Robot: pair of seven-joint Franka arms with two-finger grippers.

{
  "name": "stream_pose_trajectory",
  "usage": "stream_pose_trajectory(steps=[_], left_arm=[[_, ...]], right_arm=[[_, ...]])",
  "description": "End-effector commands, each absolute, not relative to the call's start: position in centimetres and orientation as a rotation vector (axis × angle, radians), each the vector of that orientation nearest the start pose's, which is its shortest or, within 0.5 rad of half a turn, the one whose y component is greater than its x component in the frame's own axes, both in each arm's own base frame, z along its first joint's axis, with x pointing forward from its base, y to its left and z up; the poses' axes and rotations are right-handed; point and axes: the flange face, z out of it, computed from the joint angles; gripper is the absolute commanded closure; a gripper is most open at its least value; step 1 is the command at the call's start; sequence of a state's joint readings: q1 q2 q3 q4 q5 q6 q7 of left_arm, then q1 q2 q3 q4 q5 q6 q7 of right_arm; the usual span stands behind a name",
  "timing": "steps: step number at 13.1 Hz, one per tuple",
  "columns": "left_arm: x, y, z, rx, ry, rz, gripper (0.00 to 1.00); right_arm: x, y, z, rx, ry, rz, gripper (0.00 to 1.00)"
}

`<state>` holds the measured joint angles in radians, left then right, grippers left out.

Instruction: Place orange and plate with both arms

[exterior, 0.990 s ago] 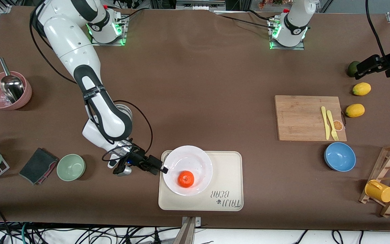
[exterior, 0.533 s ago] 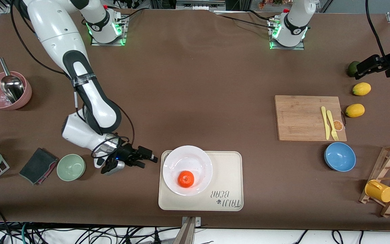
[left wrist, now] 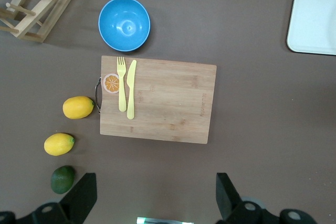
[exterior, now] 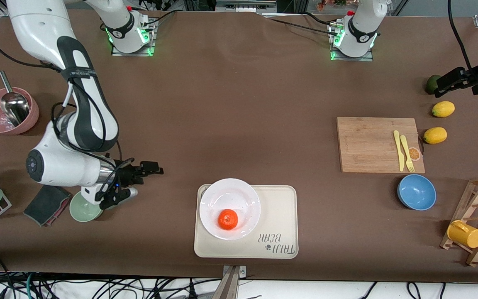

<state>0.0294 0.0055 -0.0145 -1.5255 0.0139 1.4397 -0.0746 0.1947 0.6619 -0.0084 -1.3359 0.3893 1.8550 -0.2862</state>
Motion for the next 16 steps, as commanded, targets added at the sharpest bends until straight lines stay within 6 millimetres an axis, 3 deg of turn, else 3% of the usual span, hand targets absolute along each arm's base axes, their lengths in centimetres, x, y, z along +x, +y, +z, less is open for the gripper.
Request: stream_pose_trajectory(steps=[1, 6, 11, 13, 16], left_arm=[[54.4, 0.7, 63.7, -3.139, -0.136, 0.138, 0.00], [54.4, 0.7, 63.7, -3.141, -0.136, 0.138, 0.00], [54.4, 0.6, 63.7, -3.139, -0.134, 0.138, 0.00], [54.4, 0.6, 63.7, -3.139, -0.136, 0.135, 0.00], [54.4, 0.6, 63.7, -3.139, -0.134, 0.138, 0.00]], right_arm=[[68.0, 17.3, 37.4, -2.887, -0.409, 0.307, 0.00], [64.5, 16.4, 43.3, -3.013, -0.360, 0.485, 0.00], [61.3, 15.1, 50.2, -3.085, -0.283, 0.523, 0.00], [59.9, 14.3, 52.3, -3.118, -0.280, 0.514, 0.00], [56.0, 12.0, 53.8, -3.148, -0.247, 0.419, 0.00]])
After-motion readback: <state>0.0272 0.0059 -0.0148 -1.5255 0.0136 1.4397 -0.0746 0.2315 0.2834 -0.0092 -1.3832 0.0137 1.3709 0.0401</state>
